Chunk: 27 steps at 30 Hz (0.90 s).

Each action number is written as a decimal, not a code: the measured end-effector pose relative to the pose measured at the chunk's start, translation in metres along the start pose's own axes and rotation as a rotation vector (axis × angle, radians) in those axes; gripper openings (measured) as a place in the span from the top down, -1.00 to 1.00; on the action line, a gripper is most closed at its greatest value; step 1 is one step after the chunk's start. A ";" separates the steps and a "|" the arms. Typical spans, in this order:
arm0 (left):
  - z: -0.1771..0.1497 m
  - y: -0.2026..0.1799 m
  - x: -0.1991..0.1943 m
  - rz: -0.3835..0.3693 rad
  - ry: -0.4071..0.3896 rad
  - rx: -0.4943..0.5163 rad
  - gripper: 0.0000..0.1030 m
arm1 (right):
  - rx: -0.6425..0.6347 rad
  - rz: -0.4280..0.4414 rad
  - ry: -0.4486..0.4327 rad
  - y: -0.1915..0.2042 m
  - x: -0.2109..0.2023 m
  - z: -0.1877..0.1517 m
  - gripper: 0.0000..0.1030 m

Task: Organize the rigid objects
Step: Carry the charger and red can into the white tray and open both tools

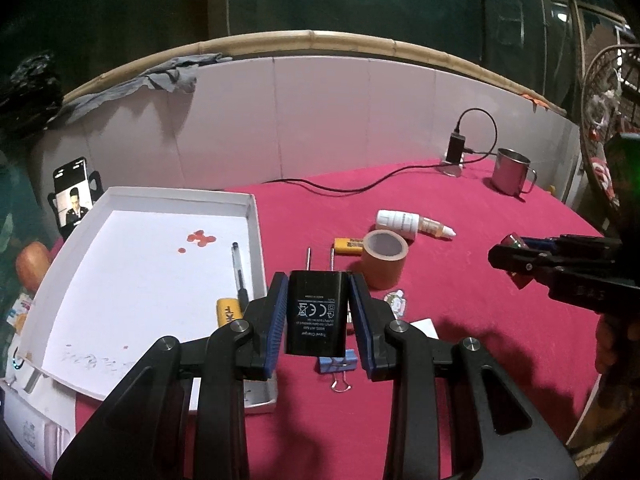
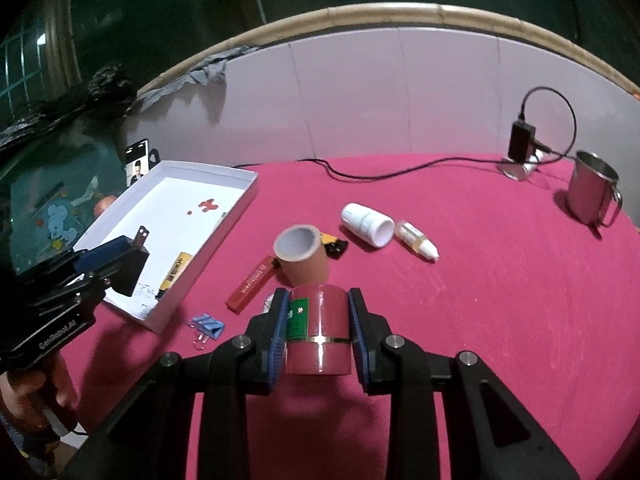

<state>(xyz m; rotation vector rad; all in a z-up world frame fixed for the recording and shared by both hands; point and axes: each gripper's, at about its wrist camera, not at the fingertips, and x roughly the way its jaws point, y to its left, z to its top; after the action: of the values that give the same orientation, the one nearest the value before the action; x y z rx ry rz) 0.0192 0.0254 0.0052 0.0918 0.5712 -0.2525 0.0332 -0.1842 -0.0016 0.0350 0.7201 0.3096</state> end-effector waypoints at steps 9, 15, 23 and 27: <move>0.002 0.022 -0.006 0.045 -0.019 -0.037 0.41 | -0.081 0.014 -0.024 0.028 0.002 0.027 0.45; 0.007 0.043 -0.009 0.113 -0.036 -0.047 0.41 | -0.145 0.026 -0.021 0.052 0.015 0.054 0.45; 0.013 0.079 -0.015 0.193 -0.046 -0.083 0.41 | -0.220 0.071 -0.006 0.091 0.034 0.079 0.45; 0.016 0.095 -0.017 0.217 -0.048 -0.098 0.41 | -0.265 0.092 0.010 0.113 0.044 0.085 0.45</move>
<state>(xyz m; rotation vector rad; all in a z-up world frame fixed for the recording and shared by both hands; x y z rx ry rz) 0.0389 0.1183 0.0296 0.0521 0.5201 -0.0159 0.0901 -0.0570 0.0497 -0.1847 0.6838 0.4916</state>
